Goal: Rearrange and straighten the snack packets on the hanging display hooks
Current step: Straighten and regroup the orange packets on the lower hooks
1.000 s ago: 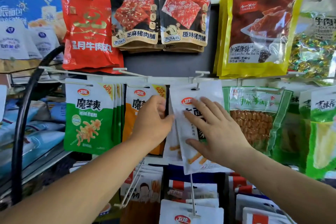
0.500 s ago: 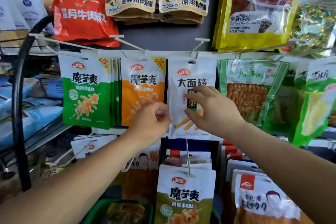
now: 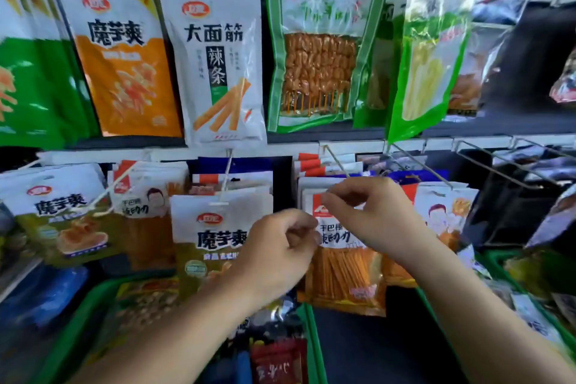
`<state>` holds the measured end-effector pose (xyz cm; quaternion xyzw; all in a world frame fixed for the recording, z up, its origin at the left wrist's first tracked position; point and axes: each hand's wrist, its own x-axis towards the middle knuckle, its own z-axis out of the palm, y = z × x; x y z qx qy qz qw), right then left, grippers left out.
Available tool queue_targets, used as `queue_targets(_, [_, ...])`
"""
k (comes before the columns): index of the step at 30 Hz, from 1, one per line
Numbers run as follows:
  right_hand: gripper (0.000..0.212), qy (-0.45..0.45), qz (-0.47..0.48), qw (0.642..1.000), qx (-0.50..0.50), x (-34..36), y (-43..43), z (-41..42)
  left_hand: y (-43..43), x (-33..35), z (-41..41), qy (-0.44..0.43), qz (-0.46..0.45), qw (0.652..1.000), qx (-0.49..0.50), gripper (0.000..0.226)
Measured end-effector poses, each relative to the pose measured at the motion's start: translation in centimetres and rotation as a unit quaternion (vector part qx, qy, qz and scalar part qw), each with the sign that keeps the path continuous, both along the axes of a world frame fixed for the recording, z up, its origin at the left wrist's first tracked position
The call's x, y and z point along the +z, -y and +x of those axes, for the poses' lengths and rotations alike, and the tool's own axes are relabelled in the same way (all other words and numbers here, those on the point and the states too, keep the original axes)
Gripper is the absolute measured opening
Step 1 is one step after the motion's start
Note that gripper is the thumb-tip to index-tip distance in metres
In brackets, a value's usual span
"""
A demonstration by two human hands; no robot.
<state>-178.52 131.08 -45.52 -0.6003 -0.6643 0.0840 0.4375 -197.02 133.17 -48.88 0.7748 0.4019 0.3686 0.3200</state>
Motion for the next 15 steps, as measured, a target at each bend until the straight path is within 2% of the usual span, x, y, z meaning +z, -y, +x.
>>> queue_targets(5, [0.032, -0.125, 0.093, 0.973, -0.168, -4.8, 2.4, 5.4, 0.3, -4.2, 6.1, -0.032, -0.084, 0.991, -0.095, 0.043])
queue_targets(7, [0.030, -0.156, 0.104, 0.952, -0.242, -6.3, 2.6, 7.9, -0.1, -5.1, 8.8, -0.038, -0.073, 0.989, -0.120, 0.049])
queue_targets(10, [0.030, -0.163, 0.088, 0.930, -0.317, -9.5, 1.2, 12.4, -0.8, -6.5, 11.4, -0.033, -0.014, 0.996, -0.083, 0.050])
queue_targets(13, [0.054, -0.163, 0.054, 0.916, -0.364, -12.1, -0.3, 16.1, -1.2, -8.5, 12.2, -0.009, 0.017, 0.999, -0.031, 0.047])
queue_targets(15, [0.066, -0.198, 0.045, 0.922, -0.329, -12.7, -1.0, 17.3, -1.0, -9.4, 12.1, 0.002, 0.032, 0.999, -0.016, 0.046])
